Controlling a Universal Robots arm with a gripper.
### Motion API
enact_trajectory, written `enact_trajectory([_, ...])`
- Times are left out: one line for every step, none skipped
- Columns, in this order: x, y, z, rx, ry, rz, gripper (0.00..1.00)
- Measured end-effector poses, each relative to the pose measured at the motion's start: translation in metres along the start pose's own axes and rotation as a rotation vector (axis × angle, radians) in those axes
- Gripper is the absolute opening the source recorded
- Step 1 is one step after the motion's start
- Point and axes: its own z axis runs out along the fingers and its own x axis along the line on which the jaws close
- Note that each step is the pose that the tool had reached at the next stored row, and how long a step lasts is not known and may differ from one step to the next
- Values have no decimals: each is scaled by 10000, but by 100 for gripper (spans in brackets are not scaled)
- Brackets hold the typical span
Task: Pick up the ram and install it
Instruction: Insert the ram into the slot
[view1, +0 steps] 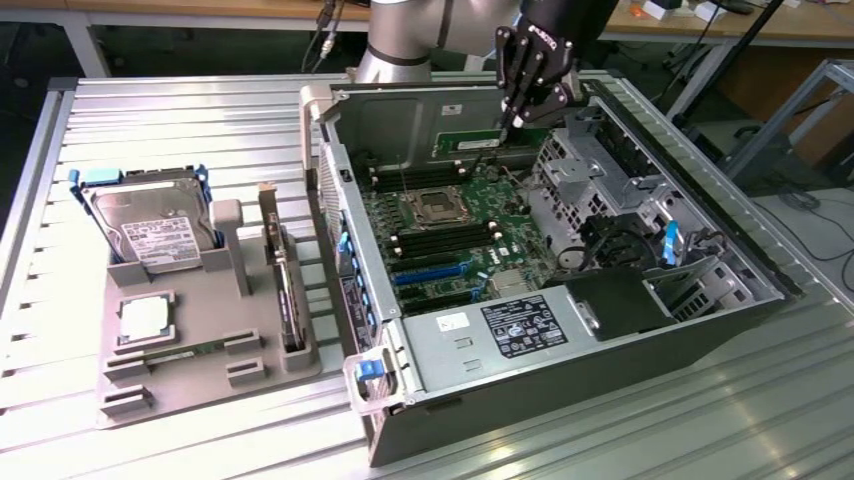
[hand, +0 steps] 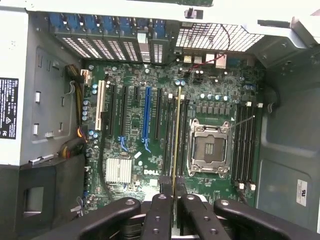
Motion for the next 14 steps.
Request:
enact_trajectory([-1,0,0,0,0,0,13])
enact_trajectory([-2,0,0,0,0,0,13])
enact_trajectory([-2,0,0,0,1,0,13])
enact_trajectory([-3,0,0,0,0,0,13])
enact_trajectory([-3,0,0,0,0,0,13])
enact_trajectory([-3,0,5,1,-2,0,13])
enact_trajectory([2,-3,29,0,-1,1,13])
enact_trajectory([7,-7,73,0,-1,2,13])
enact_trajectory([7,-11,108,0,1,1,13])
enact_trajectory([7,-13,134,0,0,1,13])
enact_trajectory([7,-16,168,0,0,6,13])
enact_trajectory([7,-18,202,0,-2,56,13])
enact_trajectory([8,-21,237,1,-8,114,13])
enact_trajectory([8,-23,269,1,-12,185,13])
